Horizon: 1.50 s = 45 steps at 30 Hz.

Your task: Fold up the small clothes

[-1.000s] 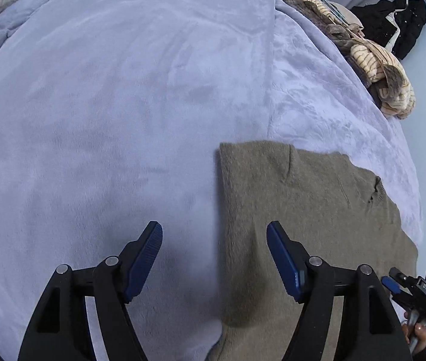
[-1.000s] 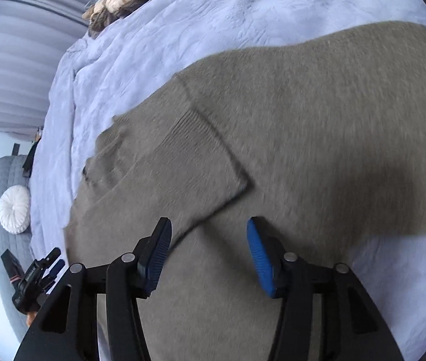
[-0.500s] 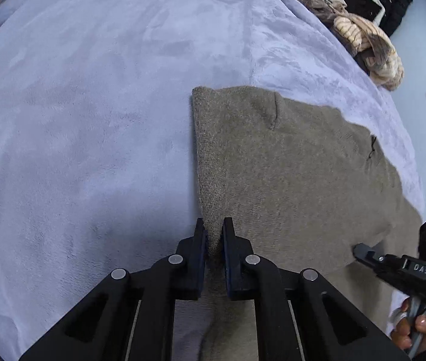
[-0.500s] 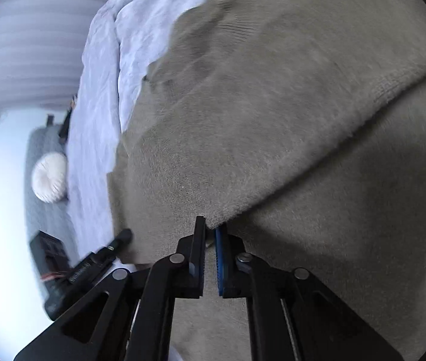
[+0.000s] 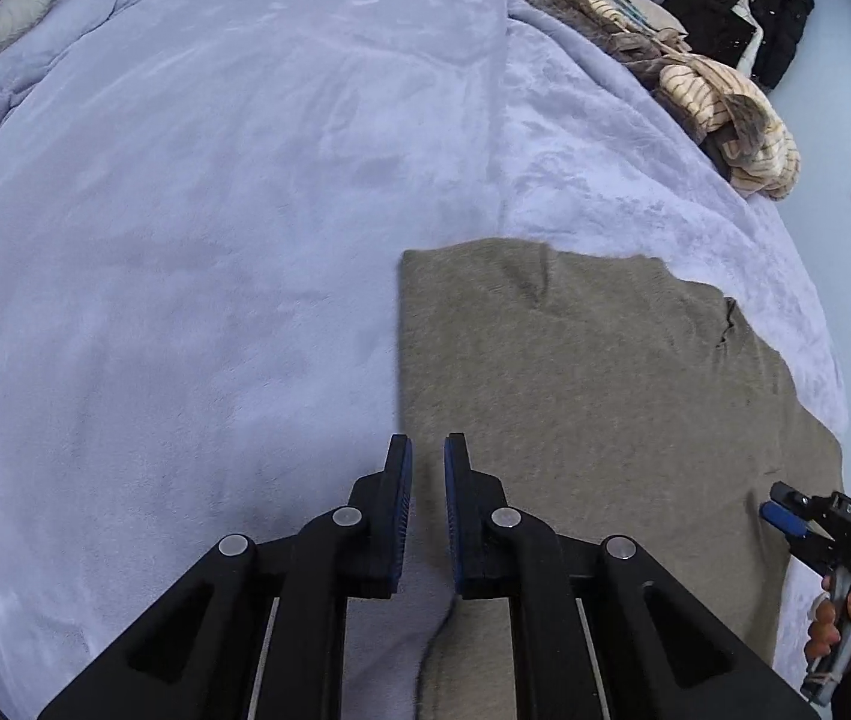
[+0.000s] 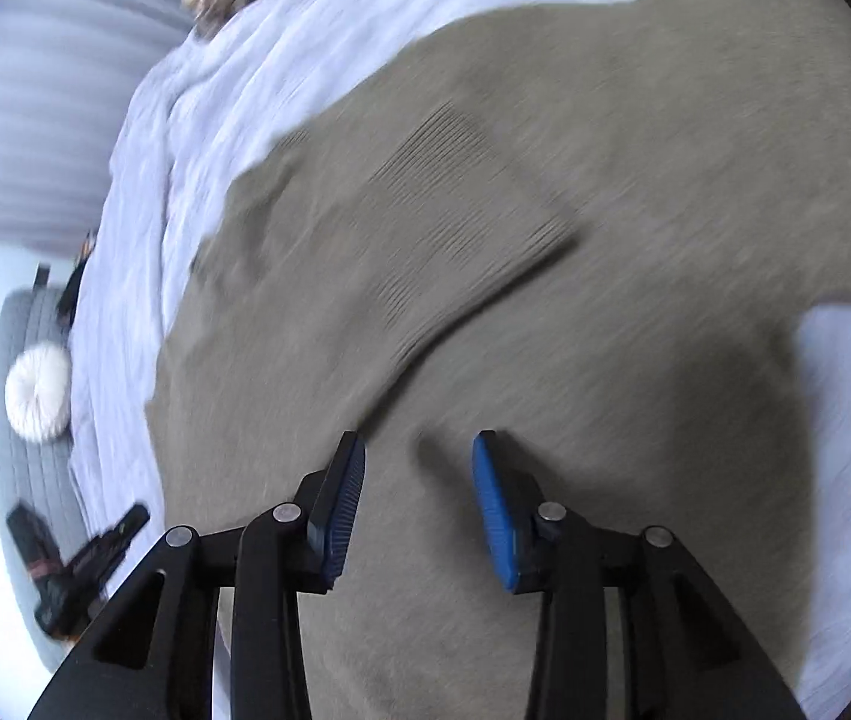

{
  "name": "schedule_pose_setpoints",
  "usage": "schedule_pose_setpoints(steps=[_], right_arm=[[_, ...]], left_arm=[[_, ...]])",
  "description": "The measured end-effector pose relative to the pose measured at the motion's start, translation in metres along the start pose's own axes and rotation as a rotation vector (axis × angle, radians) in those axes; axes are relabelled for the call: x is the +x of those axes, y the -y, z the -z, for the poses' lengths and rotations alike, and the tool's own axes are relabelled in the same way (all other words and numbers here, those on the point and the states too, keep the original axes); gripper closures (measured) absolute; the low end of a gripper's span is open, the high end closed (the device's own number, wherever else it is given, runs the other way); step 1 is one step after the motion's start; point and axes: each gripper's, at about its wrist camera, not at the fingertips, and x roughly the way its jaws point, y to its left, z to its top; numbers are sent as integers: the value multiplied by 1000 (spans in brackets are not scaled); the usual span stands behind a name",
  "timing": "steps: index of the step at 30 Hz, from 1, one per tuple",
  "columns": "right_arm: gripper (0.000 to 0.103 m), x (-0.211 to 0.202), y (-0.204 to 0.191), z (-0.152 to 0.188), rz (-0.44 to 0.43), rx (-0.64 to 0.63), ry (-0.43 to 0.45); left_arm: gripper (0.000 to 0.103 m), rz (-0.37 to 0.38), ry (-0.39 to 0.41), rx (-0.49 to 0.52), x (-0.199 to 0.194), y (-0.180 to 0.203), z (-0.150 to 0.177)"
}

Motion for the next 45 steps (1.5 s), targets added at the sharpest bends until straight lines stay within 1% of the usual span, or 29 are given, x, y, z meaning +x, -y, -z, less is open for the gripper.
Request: schedule_pose_setpoints(steps=[2, 3, 5, 6, 7, 8, 10, 14, 16, 17, 19, 21, 23, 24, 30, 32, 36, 37, 38, 40, 43, 44, 45], right_arm=[[64, -3, 2, -9, -3, -4, 21], [65, -1, -1, -14, 0, -14, 28], [73, 5, -6, -21, 22, -47, 27], [73, 13, -10, -22, 62, -64, 20], [76, 15, -6, -24, 112, -75, 7], [83, 18, 0, -26, 130, -69, 0], [86, 17, 10, -27, 121, -35, -1], [86, -1, 24, -20, 132, -31, -5], [82, -11, 30, -12, 122, -34, -20], [82, -18, 37, -8, 122, -34, -27], [82, -31, 48, 3, 122, -32, -38], [78, -38, 53, 16, 118, -20, -46], [59, -43, 59, 25, 106, 8, -60], [56, -46, 63, 31, 100, 22, -66], [52, -69, 85, 62, 76, 97, -75], [51, -67, 76, 69, 74, 112, -74], [51, -80, 82, 80, 60, 140, -66], [48, -83, 83, 82, 54, 145, -63], [43, -84, 83, 84, 52, 148, -60], [41, -94, 87, 88, 42, 150, -47], [40, -102, 87, 90, 33, 156, -31], [38, -103, 87, 90, 29, 157, -26], [36, -106, 89, 89, 27, 155, -21]], left_arm=[[91, -2, 0, 57, 6, 22, -2], [91, -18, -6, 84, 12, 32, -1], [91, -72, -39, 121, 30, 44, 4], [91, -105, -65, 127, 41, 45, 8], [91, -134, -94, 123, 52, 43, 12], [91, -134, -97, 115, 58, 39, 17], [91, -119, -72, 98, 54, 34, 20], [91, -148, -95, 111, 45, 37, 17], [91, -169, -102, 125, 40, 41, 18], [91, -176, -105, 129, 36, 43, 19], [91, -181, -115, 132, 30, 49, 25], [91, -177, -129, 134, 23, 57, 31], [91, -165, -150, 145, 16, 67, 41], [91, -159, -161, 150, 13, 73, 47], [91, -125, -231, 198, 0, 119, 88], [91, -113, -250, 211, -3, 130, 99], [91, -96, -286, 241, -8, 150, 115], [91, -92, -291, 250, -10, 155, 118], [91, -95, -292, 257, -12, 159, 119], [91, -104, -286, 272, -15, 168, 119], [91, -112, -285, 289, -19, 174, 118], [90, -117, -286, 297, -19, 176, 117], [85, -123, -287, 304, -20, 177, 117]])
